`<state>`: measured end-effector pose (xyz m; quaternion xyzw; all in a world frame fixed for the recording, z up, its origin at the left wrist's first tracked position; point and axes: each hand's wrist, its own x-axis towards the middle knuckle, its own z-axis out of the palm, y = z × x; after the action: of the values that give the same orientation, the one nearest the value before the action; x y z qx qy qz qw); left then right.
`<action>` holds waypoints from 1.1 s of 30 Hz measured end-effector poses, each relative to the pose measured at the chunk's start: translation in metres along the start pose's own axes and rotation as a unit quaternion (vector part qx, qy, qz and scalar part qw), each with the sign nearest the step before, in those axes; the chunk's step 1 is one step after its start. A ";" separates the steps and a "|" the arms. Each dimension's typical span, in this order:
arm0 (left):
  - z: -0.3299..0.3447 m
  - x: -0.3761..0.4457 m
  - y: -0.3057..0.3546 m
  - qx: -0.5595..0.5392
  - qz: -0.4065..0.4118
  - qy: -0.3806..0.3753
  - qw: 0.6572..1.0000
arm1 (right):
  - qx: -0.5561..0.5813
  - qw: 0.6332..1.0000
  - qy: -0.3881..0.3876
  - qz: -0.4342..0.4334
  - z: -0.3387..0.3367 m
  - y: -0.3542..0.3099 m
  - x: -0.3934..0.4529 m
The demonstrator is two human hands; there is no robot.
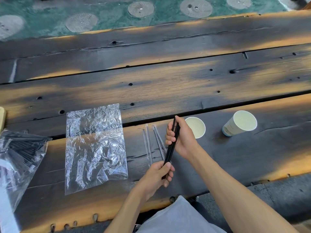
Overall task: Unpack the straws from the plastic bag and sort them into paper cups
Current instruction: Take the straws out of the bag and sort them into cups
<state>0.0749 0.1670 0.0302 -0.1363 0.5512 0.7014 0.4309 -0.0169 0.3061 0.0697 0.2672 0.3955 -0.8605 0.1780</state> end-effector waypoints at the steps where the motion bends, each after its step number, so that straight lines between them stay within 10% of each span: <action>1: 0.001 0.000 0.001 -0.004 0.001 0.001 1.000 | 0.009 1.000 -0.007 -0.018 -0.002 0.001 0.000; 7: 0.004 0.004 0.002 0.004 0.018 0.011 1.000 | -0.025 0.994 -0.035 -0.100 -0.013 0.005 -0.005; 13: -0.003 0.015 0.010 0.039 0.059 0.045 0.996 | -0.414 0.899 -0.025 -0.142 -0.030 -0.010 -0.018; 20: -0.009 0.034 0.019 0.038 0.060 0.061 0.996 | -0.375 0.917 -0.001 -0.138 -0.039 -0.041 -0.036; 26: -0.038 0.048 0.011 0.026 0.043 0.249 0.967 | -0.199 0.911 0.207 -0.295 -0.079 -0.093 -0.052; 33: -0.055 0.060 -0.008 0.084 0.002 0.367 0.926 | -0.291 0.890 0.269 -0.226 -0.110 -0.085 -0.033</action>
<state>0.0303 0.1456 -0.0344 -0.3463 0.7277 0.5549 0.2066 0.0000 0.4482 0.0793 0.3279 0.7106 -0.6191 -0.0651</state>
